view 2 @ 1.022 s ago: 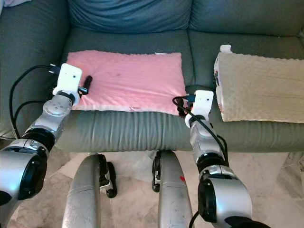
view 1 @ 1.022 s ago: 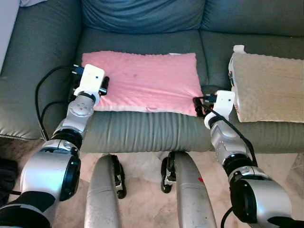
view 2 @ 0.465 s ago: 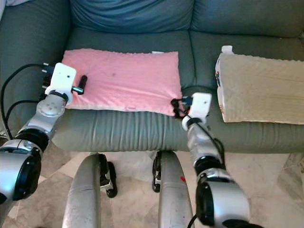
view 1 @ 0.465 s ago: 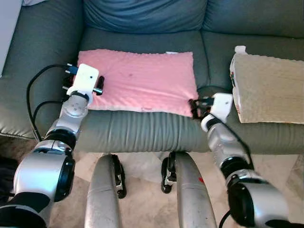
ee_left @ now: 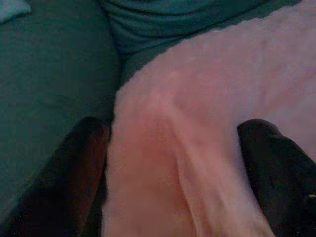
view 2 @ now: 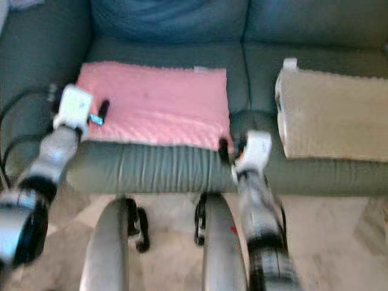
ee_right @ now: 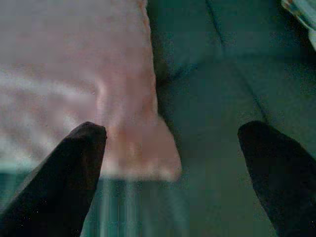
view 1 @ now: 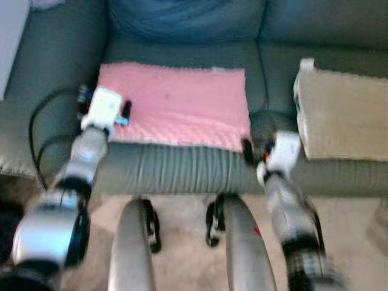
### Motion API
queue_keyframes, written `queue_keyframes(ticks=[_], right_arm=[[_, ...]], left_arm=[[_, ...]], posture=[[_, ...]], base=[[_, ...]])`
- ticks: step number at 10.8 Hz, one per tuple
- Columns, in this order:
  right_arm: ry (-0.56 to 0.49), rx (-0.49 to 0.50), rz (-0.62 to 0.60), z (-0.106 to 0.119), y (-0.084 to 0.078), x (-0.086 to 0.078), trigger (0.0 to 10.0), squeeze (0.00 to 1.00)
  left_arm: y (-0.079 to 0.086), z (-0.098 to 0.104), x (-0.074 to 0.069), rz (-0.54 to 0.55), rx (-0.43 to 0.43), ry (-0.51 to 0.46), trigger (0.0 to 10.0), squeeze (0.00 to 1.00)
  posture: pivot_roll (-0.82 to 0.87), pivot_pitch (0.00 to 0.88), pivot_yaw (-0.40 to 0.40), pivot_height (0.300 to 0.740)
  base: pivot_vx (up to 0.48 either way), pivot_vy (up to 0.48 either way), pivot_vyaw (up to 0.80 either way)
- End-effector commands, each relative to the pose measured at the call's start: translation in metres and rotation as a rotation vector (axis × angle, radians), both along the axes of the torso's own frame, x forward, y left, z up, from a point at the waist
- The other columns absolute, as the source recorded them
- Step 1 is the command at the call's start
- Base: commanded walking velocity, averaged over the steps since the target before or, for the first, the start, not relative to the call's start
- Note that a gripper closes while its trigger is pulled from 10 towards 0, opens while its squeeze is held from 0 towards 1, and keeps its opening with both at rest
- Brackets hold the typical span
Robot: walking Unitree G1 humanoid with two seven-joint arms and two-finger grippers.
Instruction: Move the pillow to the sofa
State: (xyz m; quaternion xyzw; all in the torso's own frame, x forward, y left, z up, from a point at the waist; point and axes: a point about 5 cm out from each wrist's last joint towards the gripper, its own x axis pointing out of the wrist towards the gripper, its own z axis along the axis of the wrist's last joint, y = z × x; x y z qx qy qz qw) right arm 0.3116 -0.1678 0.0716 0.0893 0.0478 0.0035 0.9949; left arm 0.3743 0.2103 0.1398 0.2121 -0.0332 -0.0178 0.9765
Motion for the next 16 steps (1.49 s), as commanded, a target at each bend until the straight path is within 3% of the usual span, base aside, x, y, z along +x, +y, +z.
queue_keyframes(ticks=[1,3,4,5,6,7,8,9,12,16], right_arm=[[-0.003,-0.005,0.001,0.001,0.0,-0.008,10.0,1.0],[-0.045,-0.097,0.061,-0.002,0.007,-0.031,10.0,1.0],[-0.023,-0.084,0.068,-0.002,0.014,-0.044,10.0,1.0],[-0.027,-0.075,0.066,-0.002,0.016,-0.049,10.0,1.0],[-0.036,-0.07,0.059,0.0,0.016,-0.052,10.0,1.0],[-0.034,-0.063,0.049,0.001,0.013,-0.057,10.0,1.0],[0.014,-0.028,0.067,-0.004,0.011,-0.064,10.0,0.59],[0.009,-0.037,0.079,-0.002,0.007,-0.067,10.0,0.0],[-0.052,-0.077,0.076,0.012,0.0,-0.058,10.0,0.0],[-0.081,-0.077,0.077,0.022,0.0,-0.047,10.0,0.0]], left_arm=[[0.001,-0.013,-0.008,-0.014,-0.033,0.025,10.0,0.0],[0.0,-0.031,-0.028,-0.022,-0.091,0.008,10.0,0.0],[0.0,-0.035,-0.041,-0.018,-0.126,-0.031,10.0,0.0],[-0.005,-0.039,-0.051,-0.039,-0.183,-0.04,10.0,0.0],[-0.016,-0.047,-0.063,-0.085,-0.313,-0.003,10.0,0.0],[-0.027,-0.053,-0.075,-0.133,-0.353,0.033,10.0,0.0],[-0.037,-0.063,-0.089,-0.157,-0.385,0.091,10.0,0.0],[-0.043,-0.065,-0.095,-0.185,-0.374,0.103,10.0,0.0],[-0.05,-0.059,-0.088,-0.163,-0.426,0.115,10.0,0.0],[-0.052,-0.061,-0.084,-0.158,-0.414,0.149,10.0,0.0]], posture=[[-0.09,0.291,-0.023,0.645],[-0.08,0.251,-0.019,0.645],[-0.08,0.21,-0.018,0.645],[-0.07,0.172,-0.016,0.645],[-0.06,0.141,-0.023,0.645],[-0.06,0.126,-0.027,0.645],[-0.05,0.101,-0.034,0.645],[-0.06,0.077,-0.041,0.645],[-0.08,0.048,-0.048,0.65],[-0.1,0.054,-0.05,0.73]], base=[[0.0,0.0,0.0],[0.0,0.0,0.0],[0.0,0.0,0.0],[0.0,0.0,0.0],[0.0,0.0,0.0],[0.0,0.0,0.0],[0.0,0.0,0.0],[0.0,0.0,0.0],[0.0,0.0,0.0],[0.0,0.0,0.0]])
